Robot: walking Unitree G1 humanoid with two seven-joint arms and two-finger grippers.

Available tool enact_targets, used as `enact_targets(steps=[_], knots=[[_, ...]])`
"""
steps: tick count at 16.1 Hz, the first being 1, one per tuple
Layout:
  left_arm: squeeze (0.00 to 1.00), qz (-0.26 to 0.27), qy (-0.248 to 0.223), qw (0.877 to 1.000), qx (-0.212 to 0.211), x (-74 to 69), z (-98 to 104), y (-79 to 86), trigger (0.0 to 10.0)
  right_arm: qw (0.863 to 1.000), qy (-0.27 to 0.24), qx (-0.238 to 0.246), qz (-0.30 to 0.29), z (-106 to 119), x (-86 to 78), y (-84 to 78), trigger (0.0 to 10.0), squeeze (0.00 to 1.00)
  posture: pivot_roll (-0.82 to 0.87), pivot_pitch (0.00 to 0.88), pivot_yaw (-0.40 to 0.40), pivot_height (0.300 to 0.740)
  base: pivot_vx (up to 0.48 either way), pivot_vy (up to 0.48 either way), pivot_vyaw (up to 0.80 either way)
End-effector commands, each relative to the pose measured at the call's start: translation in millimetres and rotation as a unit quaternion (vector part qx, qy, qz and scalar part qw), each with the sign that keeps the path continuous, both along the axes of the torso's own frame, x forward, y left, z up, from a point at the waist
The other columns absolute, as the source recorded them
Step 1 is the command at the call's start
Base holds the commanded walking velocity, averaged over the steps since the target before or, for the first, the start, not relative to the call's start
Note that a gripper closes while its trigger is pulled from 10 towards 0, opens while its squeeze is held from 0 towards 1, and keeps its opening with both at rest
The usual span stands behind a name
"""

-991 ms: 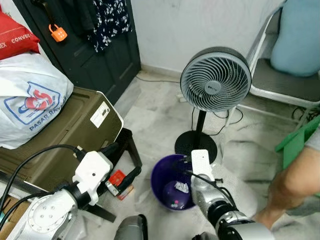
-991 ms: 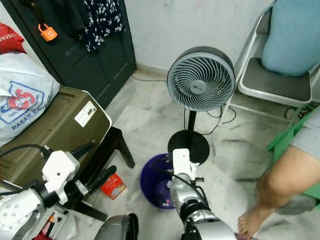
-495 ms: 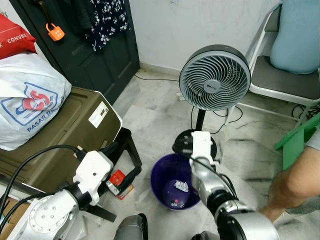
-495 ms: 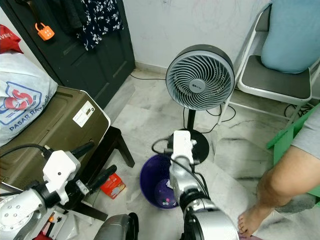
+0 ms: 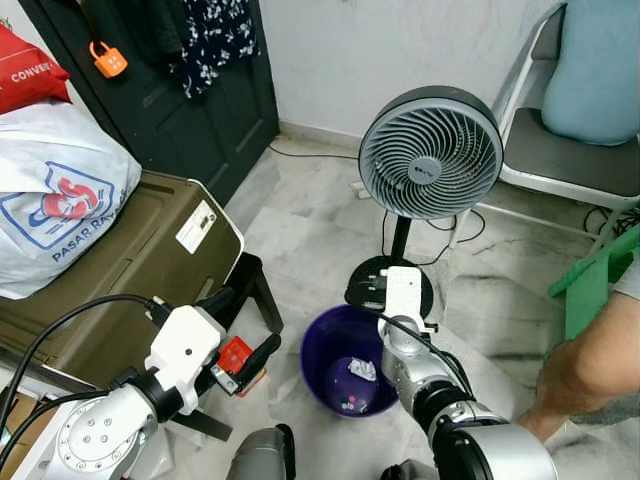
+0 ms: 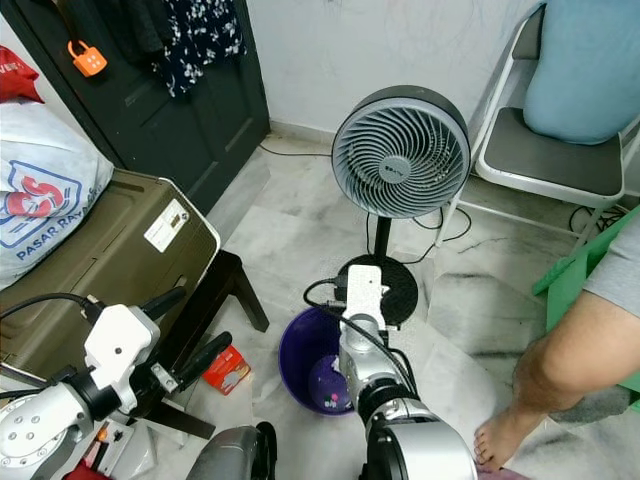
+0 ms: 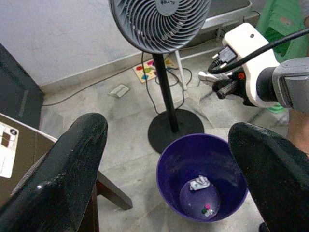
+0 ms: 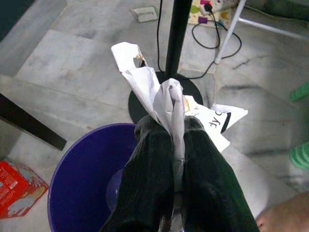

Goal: Clean up the room

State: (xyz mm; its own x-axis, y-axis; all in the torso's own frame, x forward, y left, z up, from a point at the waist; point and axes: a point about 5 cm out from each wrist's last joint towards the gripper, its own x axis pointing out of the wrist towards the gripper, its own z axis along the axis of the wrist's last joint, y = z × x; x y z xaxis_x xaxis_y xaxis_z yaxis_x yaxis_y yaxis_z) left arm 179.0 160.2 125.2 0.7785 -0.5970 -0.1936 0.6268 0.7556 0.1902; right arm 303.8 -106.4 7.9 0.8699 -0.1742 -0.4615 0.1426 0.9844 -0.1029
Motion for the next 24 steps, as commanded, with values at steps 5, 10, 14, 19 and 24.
enact_targets(steps=[5, 10, 14, 19, 24], knots=[[0.0, 0.001, -0.002, 1.0, 0.011, -0.3, 2.0, 2.3, 10.0, 1.0, -0.014, 0.013, 0.008, 3.0, 1.2, 7.6, 10.0, 1.0, 0.29, 0.156, 0.105, 0.74, 0.0, 0.0, 0.0], [0.0, 0.0, -0.004, 1.0, 0.01, 0.5, 1.6, 1.1, 10.0, 0.999, -0.025, 0.016, 0.014, 6.7, 3.9, 10.6, 10.0, 1.0, 0.29, 0.152, 0.107, 0.74, 0.0, 0.0, 0.0], [0.0, 0.002, -0.007, 1.0, 0.009, 4.0, 1.2, 0.8, 10.0, 0.999, -0.031, 0.018, 0.015, 9.0, 5.8, 11.4, 10.0, 1.0, 0.28, 0.143, 0.108, 0.74, 0.0, 0.0, 0.0], [0.0, 0.006, -0.027, 1.0, -0.004, 21.6, -1.9, -8.7, 10.0, 0.996, -0.049, 0.06, 0.049, 21.5, 16.4, 14.9, 10.0, 1.0, 0.22, 0.076, 0.086, 0.74, 0.0, 0.0, 0.0], [0.0, 0.034, -0.064, 0.997, -0.017, 43.4, -3.5, -20.3, 10.0, 0.994, -0.074, 0.049, 0.059, 33.5, 22.6, -5.2, 10.0, 1.0, 0.14, 0.004, 0.066, 0.74, 0.0, 0.0, 0.0]])
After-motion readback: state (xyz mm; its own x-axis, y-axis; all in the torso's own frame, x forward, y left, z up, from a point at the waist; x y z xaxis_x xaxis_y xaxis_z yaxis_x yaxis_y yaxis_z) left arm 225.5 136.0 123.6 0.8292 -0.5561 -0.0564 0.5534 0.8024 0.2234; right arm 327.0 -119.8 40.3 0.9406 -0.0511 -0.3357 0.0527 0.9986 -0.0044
